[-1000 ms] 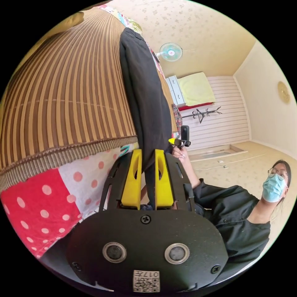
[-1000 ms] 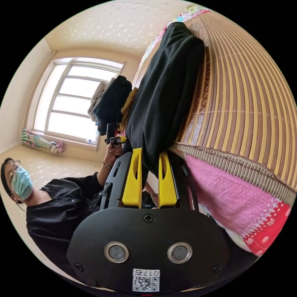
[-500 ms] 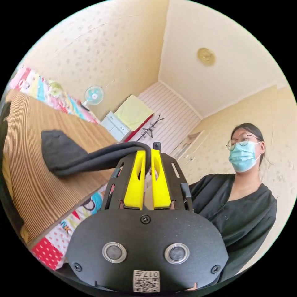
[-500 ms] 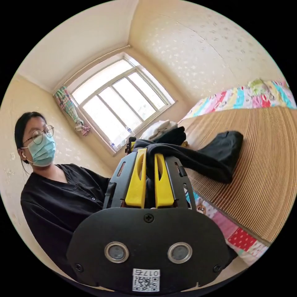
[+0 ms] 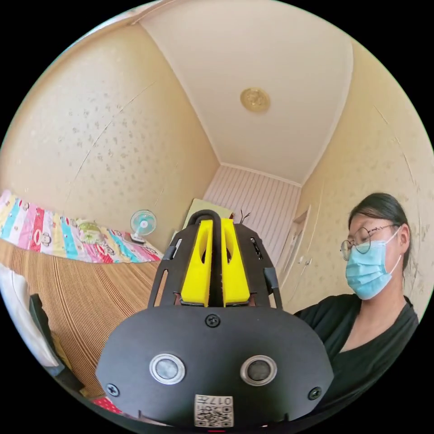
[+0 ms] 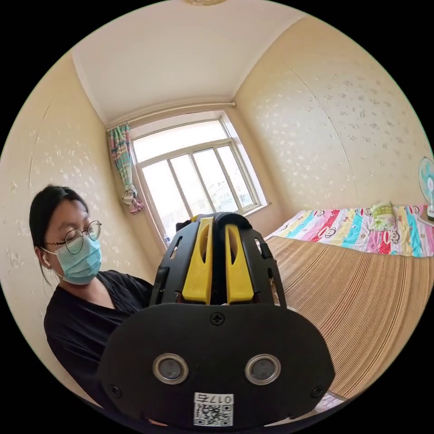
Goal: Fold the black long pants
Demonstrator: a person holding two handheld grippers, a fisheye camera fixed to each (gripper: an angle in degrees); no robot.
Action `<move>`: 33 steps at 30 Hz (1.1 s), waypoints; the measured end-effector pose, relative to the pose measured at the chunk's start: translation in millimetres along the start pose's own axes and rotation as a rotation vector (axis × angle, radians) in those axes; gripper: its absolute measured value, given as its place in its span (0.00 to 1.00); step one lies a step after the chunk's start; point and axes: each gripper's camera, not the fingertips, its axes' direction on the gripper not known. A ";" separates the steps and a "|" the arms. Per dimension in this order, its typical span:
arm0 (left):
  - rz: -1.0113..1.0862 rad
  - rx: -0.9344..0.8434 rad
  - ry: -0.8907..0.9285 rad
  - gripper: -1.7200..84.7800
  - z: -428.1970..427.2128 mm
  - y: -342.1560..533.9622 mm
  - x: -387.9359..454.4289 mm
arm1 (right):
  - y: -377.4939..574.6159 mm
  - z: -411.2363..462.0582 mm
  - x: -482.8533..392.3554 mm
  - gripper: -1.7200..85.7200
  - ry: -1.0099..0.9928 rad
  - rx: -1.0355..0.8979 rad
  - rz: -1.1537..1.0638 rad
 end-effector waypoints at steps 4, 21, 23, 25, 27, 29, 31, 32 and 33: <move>-0.129 -0.160 -0.254 0.06 79.2 -22.5 -132.7 | -17.3 67.5 118.9 0.03 0.196 -0.129 0.135; -0.503 -0.606 -0.323 0.08 78.9 393.5 -326.0 | 319.1 189.2 242.5 0.05 0.334 -0.404 0.399; -0.581 -0.686 -0.396 0.08 70.6 458.5 -318.8 | 381.2 194.8 237.5 0.06 0.463 -0.484 0.529; -0.601 -0.740 -0.479 0.09 48.1 512.2 -305.0 | 440.1 198.7 227.5 0.07 0.648 -0.593 0.673; -0.637 -0.708 -0.517 0.10 23.9 527.5 -297.9 | 451.9 199.9 215.0 0.09 0.732 -0.581 0.731; -0.659 -0.655 -0.515 0.10 3.1 529.3 -293.3 | 437.9 208.9 200.3 0.11 0.744 -0.508 0.698; -0.630 -0.645 -0.513 0.10 -6.6 518.9 -290.6 | 393.7 248.9 188.1 0.13 0.736 -0.491 0.564; -0.619 -0.653 -0.517 0.10 -6.1 515.1 -290.6 | 380.3 263.1 185.8 0.14 0.741 -0.494 0.525; -0.611 -0.664 -0.520 0.10 -3.5 506.9 -291.4 | 352.9 295.7 181.5 0.16 0.738 -0.497 0.441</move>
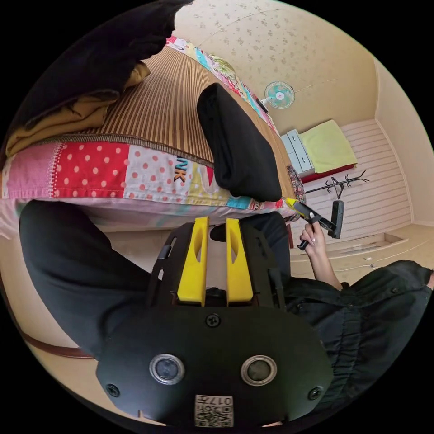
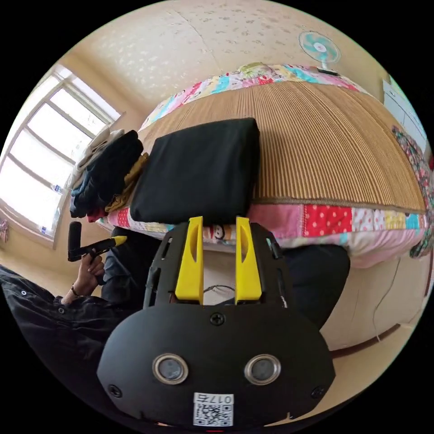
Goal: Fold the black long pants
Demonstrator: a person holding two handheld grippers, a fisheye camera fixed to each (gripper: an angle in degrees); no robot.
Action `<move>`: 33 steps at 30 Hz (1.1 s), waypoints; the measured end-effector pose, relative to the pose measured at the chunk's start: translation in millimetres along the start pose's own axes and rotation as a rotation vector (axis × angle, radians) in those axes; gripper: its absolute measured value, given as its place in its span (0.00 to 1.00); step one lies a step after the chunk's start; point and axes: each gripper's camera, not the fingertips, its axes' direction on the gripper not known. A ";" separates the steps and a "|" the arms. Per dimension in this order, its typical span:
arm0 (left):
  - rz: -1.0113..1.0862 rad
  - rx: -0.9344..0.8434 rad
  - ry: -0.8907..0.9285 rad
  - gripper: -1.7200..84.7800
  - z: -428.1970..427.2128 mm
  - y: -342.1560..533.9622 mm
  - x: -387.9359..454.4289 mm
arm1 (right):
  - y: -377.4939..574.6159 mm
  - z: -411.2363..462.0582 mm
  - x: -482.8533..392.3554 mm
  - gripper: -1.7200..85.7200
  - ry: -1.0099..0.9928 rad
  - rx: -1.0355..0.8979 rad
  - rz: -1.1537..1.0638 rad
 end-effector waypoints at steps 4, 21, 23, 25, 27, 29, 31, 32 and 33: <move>0.060 0.094 0.067 0.10 -11.0 -14.1 32.9 | -100.6 62.4 -119.6 0.22 -0.055 -0.012 -0.228; 0.064 -0.097 0.074 0.07 27.3 2.9 24.4 | -116.9 207.6 -140.9 0.18 0.369 -0.071 -0.289; 0.054 -0.093 0.094 0.07 37.0 -0.7 24.9 | -119.1 196.2 -105.0 0.18 0.402 -0.050 -0.280; 0.049 -0.099 0.114 0.07 52.1 -5.6 30.1 | -120.4 172.3 -45.0 0.18 0.373 -0.043 -0.253; 0.055 -0.116 0.124 0.07 64.8 -8.6 35.5 | -121.7 151.2 -4.0 0.18 0.369 -0.062 -0.265; 0.075 -0.141 0.122 0.07 76.7 -11.2 41.2 | -119.5 130.9 38.2 0.18 0.415 -0.071 -0.267; 0.080 -0.163 0.113 0.07 89.2 -14.5 43.6 | -117.0 99.1 108.6 0.17 0.459 -0.056 -0.177; 0.076 -0.167 0.112 0.07 91.8 -15.6 43.1 | -115.8 91.3 127.1 0.17 0.468 -0.051 -0.160; 0.069 -0.171 0.113 0.07 96.2 -17.8 42.2 | -112.4 74.9 163.1 0.17 0.483 -0.040 -0.143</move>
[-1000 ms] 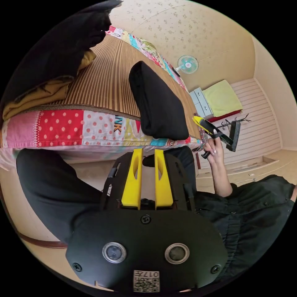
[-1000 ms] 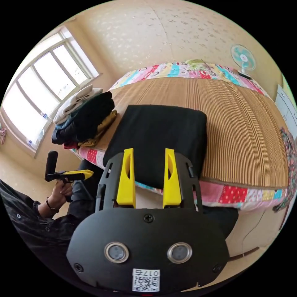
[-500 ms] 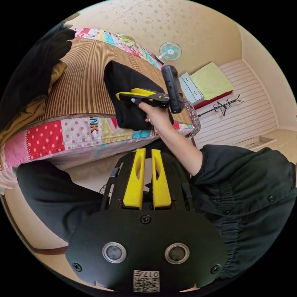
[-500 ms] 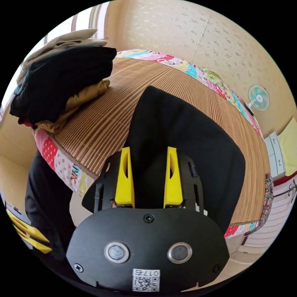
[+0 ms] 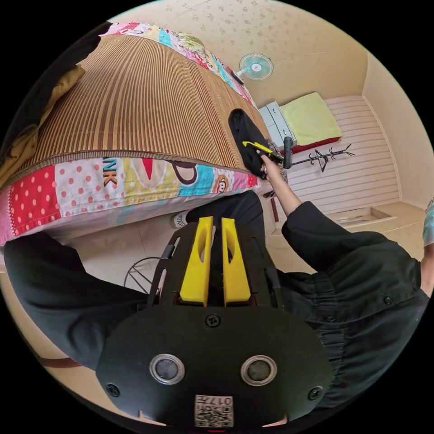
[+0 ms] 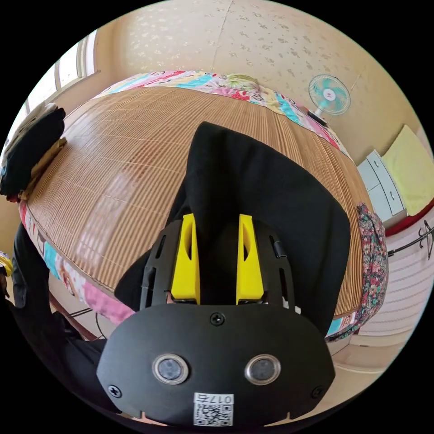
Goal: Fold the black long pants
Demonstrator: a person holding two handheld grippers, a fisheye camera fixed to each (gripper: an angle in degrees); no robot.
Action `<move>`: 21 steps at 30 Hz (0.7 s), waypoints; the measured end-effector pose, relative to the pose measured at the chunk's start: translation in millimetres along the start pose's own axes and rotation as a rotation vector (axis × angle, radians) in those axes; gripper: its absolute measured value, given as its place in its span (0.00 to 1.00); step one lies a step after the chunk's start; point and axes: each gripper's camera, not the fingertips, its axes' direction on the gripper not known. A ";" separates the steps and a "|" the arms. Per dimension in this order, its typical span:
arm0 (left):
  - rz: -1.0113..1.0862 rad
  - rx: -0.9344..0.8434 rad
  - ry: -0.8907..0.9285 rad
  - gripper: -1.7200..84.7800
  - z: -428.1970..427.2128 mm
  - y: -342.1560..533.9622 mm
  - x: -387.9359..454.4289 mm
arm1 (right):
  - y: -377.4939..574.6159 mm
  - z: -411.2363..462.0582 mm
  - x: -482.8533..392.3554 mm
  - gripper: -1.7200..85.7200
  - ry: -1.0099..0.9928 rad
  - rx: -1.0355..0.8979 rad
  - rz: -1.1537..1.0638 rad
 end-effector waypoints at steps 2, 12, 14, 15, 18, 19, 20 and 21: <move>-0.016 0.000 0.008 0.07 3.4 -3.7 -1.9 | 15.9 3.1 56.7 0.17 0.036 -0.014 0.002; -0.077 0.053 -0.041 0.08 25.2 -10.5 -16.6 | 91.1 -35.5 215.2 0.17 0.137 -0.166 0.196; -0.078 0.062 -0.054 0.08 29.9 -17.0 -16.1 | 83.7 -41.2 207.8 0.16 0.191 -0.192 0.232; -0.070 0.074 -0.073 0.08 29.9 -23.0 -12.7 | 80.8 -47.9 201.6 0.16 0.221 -0.205 0.267; -0.025 0.145 -0.160 0.09 14.0 -39.0 3.6 | 89.4 -68.7 183.3 0.14 0.244 -0.181 0.375; -0.006 0.185 -0.204 0.09 1.6 -44.8 10.7 | 98.8 -80.3 175.6 0.14 0.239 -0.142 0.430; 0.002 0.208 -0.225 0.09 -6.0 -47.6 14.2 | 104.2 -86.5 171.2 0.14 0.230 -0.117 0.451; 0.011 0.262 -0.261 0.09 -24.1 -52.5 20.4 | 115.1 -98.7 161.9 0.14 0.208 -0.070 0.470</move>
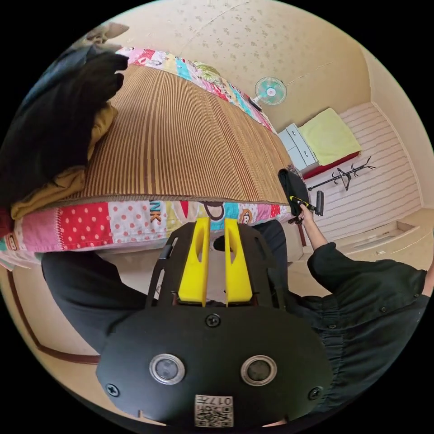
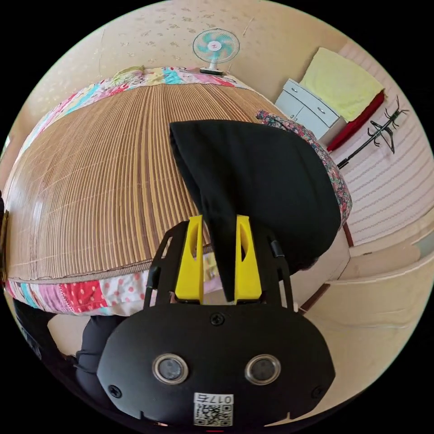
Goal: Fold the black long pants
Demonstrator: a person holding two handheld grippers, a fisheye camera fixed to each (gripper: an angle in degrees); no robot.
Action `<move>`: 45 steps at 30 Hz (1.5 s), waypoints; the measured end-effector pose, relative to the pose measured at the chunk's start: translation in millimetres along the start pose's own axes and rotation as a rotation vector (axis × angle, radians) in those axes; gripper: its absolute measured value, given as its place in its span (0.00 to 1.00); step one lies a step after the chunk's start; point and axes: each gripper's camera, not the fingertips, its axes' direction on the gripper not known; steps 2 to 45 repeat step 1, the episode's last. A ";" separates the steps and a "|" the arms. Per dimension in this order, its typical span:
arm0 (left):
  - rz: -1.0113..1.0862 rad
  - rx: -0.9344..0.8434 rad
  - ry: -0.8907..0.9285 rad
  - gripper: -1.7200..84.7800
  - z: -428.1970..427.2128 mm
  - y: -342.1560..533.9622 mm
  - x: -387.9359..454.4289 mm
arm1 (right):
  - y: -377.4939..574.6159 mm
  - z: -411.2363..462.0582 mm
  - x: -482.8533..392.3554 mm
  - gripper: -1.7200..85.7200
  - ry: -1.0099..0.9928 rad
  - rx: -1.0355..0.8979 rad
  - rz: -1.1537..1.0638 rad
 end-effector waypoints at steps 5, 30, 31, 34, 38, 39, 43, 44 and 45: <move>0.000 0.065 -0.025 0.10 -20.9 -9.9 0.4 | 13.8 -11.8 -0.5 0.13 -0.022 0.025 0.009; 0.000 0.065 -0.025 0.10 -20.9 -9.9 0.4 | 13.8 -11.8 -0.5 0.13 -0.022 0.025 0.009; 0.000 0.065 -0.025 0.10 -20.9 -9.9 0.4 | 13.8 -11.8 -0.5 0.13 -0.022 0.025 0.009; 0.000 0.065 -0.025 0.10 -20.9 -9.9 0.4 | 13.8 -11.8 -0.5 0.13 -0.022 0.025 0.009; 0.000 0.065 -0.025 0.10 -20.9 -9.9 0.4 | 13.8 -11.8 -0.5 0.13 -0.022 0.025 0.009; 0.000 0.065 -0.025 0.10 -20.9 -9.9 0.4 | 13.8 -11.8 -0.5 0.13 -0.022 0.025 0.009; 0.000 0.065 -0.025 0.10 -20.9 -9.9 0.4 | 13.8 -11.8 -0.5 0.13 -0.022 0.025 0.009; 0.000 0.065 -0.025 0.10 -20.9 -9.9 0.4 | 13.8 -11.8 -0.5 0.13 -0.022 0.025 0.009; 0.000 0.065 -0.025 0.10 -20.9 -9.9 0.4 | 13.8 -11.8 -0.5 0.13 -0.022 0.025 0.009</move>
